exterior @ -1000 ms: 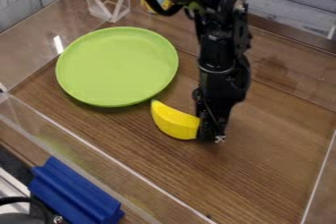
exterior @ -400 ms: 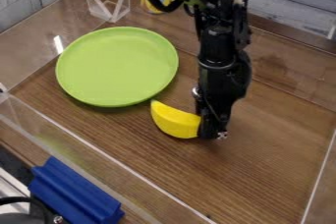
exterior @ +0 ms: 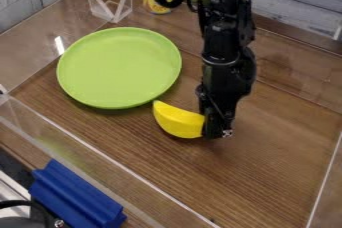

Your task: Put the banana in the green plate

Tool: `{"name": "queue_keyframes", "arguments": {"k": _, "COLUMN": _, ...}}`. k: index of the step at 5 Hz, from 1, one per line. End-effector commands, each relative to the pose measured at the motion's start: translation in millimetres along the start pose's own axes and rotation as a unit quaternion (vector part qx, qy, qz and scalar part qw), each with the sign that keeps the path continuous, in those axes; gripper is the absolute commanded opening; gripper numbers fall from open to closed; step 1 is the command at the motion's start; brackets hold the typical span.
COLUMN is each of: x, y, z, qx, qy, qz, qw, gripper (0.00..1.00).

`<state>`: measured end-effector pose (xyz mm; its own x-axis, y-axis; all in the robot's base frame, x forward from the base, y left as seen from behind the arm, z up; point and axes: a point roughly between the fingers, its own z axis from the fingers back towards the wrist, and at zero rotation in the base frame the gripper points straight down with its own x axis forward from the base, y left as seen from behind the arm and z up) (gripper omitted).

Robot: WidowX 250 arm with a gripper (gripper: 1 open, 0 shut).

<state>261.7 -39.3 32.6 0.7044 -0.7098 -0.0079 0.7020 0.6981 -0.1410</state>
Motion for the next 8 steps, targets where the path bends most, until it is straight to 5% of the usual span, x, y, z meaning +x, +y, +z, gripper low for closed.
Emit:
{"name": "queue_keyframes", "arguments": {"k": 1, "x": 8.2, "y": 6.2, "z": 26.4, "qx": 0.023, "qy": -0.035, "qz": 0.004, "qw": 0.9991, "gripper": 0.00}}
{"name": "queue_keyframes", "arguments": {"k": 3, "x": 1.5, "y": 10.9, "z": 51.5, "qx": 0.029, "qy": -0.011, "qz": -0.003, "qw": 0.9995, "gripper": 0.00}}
{"name": "queue_keyframes", "arguments": {"k": 5, "x": -29.0, "y": 40.8, "z": 96.5, "qx": 0.047, "qy": 0.022, "qz": 0.027, "qw": 0.9983, "gripper": 0.00}}
{"name": "queue_keyframes", "arguments": {"k": 6, "x": -53.9, "y": 57.9, "z": 104.4, "qx": 0.053, "qy": 0.034, "qz": 0.038, "qw": 0.9973, "gripper": 0.00}}
{"name": "queue_keyframes", "arguments": {"k": 8, "x": -72.5, "y": 68.5, "z": 95.1, "qx": 0.070, "qy": 0.033, "qz": 0.060, "qw": 0.9952, "gripper": 0.00}}
